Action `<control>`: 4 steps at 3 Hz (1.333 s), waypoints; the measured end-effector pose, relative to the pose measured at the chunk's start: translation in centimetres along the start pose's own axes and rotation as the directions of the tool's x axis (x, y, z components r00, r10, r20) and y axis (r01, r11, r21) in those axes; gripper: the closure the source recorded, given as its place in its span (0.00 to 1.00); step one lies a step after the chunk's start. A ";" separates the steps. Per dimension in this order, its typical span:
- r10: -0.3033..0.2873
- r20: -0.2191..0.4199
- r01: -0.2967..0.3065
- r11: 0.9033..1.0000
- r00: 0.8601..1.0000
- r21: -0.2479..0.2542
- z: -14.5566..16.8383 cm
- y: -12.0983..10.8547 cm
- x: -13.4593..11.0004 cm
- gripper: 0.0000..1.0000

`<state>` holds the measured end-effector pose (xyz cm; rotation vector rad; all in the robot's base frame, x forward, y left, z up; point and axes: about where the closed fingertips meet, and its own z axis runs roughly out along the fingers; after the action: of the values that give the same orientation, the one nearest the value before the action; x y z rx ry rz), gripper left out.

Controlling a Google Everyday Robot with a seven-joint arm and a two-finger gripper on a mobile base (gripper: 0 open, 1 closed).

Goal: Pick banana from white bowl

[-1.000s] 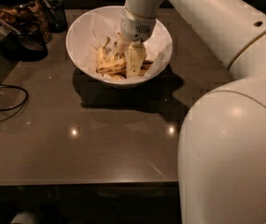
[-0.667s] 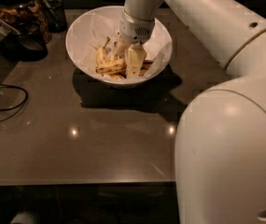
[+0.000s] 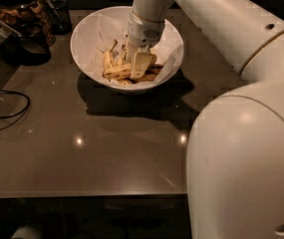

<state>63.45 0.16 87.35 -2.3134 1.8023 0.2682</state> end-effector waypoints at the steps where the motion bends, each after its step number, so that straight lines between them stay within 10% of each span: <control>1: 0.000 0.000 0.000 1.000 1.000 0.000 0.0 0.0 0.0 0.91; 4: 0.075 -0.023 -0.068 0.974 0.997 0.216 -7.6 5.0 -2.2 1.00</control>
Offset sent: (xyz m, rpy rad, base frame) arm -0.0128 -0.0074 0.0226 -0.0129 -0.0445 -0.0381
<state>58.20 -1.01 94.99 -2.1188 1.8319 0.0441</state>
